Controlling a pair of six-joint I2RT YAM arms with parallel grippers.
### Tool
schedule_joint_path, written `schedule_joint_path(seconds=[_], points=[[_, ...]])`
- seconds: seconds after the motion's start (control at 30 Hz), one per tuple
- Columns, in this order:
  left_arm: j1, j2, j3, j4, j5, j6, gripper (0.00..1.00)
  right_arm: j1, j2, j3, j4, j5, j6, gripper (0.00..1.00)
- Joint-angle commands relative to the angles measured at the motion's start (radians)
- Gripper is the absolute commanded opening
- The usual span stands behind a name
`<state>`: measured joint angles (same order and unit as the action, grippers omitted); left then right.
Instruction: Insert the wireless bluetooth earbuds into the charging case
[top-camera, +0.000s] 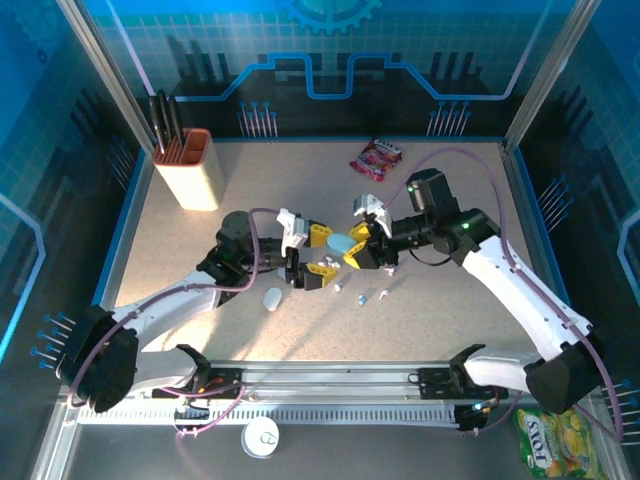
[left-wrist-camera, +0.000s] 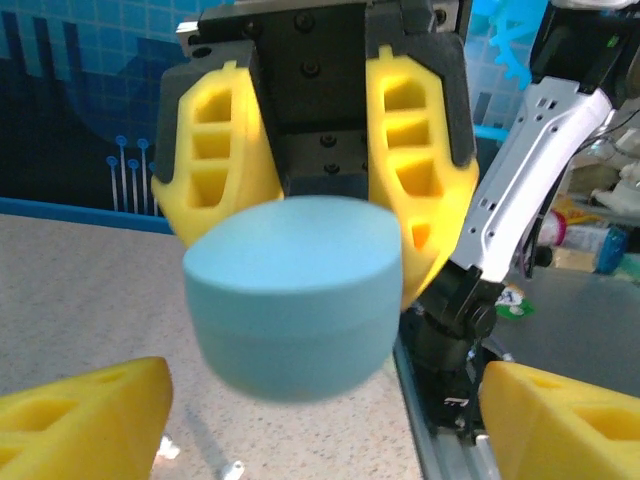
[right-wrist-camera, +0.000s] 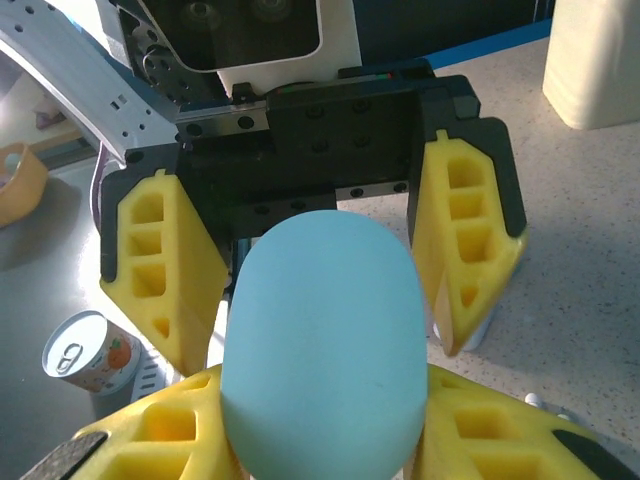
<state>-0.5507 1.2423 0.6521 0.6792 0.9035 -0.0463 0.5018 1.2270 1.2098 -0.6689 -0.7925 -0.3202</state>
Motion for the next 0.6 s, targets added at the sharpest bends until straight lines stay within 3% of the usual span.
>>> schedule_joint_path(seconds=[0.0,0.1,0.2,0.57], points=[[-0.007,0.055,0.02,0.188,0.035,-0.109,0.75,0.016,-0.002,0.012,0.024,0.002,-0.008,0.25],[-0.009,0.116,0.014,0.381,0.055,-0.26,0.67,0.018,-0.012,-0.007,0.063,0.004,0.006,0.24],[-0.007,0.149,0.003,0.493,0.061,-0.322,0.59,0.017,-0.013,-0.007,0.062,0.011,0.003,0.23],[-0.005,0.075,-0.003,0.341,0.067,-0.227,0.6,-0.016,-0.026,-0.015,0.018,0.033,-0.036,0.22]])
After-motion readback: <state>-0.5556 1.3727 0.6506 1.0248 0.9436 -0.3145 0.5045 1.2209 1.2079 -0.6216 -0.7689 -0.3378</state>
